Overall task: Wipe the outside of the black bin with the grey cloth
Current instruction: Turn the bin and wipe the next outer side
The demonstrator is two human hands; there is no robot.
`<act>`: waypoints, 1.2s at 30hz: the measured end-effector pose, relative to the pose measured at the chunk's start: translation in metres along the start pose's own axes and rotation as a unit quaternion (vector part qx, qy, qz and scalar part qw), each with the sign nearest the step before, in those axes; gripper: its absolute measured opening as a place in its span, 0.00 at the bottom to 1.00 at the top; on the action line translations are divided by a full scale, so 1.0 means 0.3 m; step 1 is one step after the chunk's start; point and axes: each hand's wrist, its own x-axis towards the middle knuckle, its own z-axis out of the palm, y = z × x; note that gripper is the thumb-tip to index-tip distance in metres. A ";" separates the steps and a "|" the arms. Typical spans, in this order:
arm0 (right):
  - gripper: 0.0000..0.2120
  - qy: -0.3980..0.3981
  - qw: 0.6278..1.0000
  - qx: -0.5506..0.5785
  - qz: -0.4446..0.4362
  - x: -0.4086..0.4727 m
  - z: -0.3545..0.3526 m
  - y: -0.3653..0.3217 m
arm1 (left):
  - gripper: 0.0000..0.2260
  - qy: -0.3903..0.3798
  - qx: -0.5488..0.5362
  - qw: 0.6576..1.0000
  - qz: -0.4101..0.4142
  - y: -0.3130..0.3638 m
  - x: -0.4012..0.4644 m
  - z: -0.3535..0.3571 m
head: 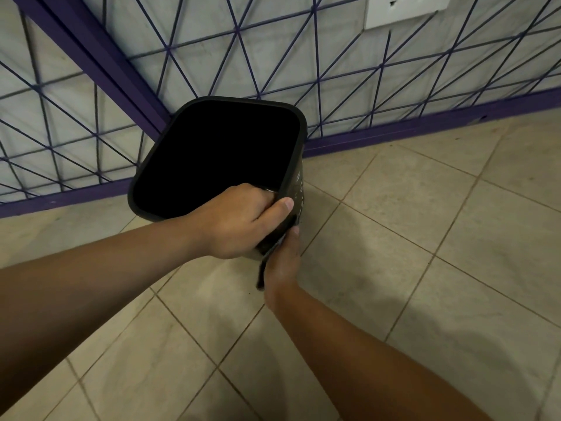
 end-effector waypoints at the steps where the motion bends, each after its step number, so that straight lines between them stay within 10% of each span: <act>1: 0.46 -0.019 1.000 0.006 -0.024 -0.021 0.004 -0.011 | 0.22 0.002 -0.003 1.000 0.004 -0.001 0.002 -0.001; 7: 0.38 -0.027 0.998 0.049 -0.021 0.008 -0.014 0.015 | 0.22 -0.004 -0.008 1.000 0.009 -0.011 0.000 -0.001; 11: 0.51 -0.032 0.999 0.008 -0.037 -0.052 0.014 0.017 | 0.23 -0.006 -0.007 1.000 0.010 -0.024 0.003 -0.001; 15: 0.38 -0.006 0.998 0.055 0.016 0.016 -0.010 0.023 | 0.22 0.003 0.005 1.000 0.012 -0.019 0.002 0.001; 19: 0.51 -0.015 0.999 0.046 0.007 -0.053 0.034 0.004 | 0.24 0.000 -0.003 1.000 0.008 -0.025 0.005 0.000; 25: 0.24 0.005 0.994 0.099 0.051 0.041 -0.009 -0.004 | 0.23 -0.001 0.008 1.000 0.004 -0.013 0.003 0.001; 31: 0.45 0.015 0.996 0.064 0.058 -0.073 0.034 -0.023 | 0.24 0.003 0.019 1.000 0.019 -0.025 0.007 0.001; 36: 0.27 0.045 0.989 0.112 0.085 0.026 0.036 -0.028 | 0.24 0.015 0.041 0.999 0.020 -0.027 0.006 0.002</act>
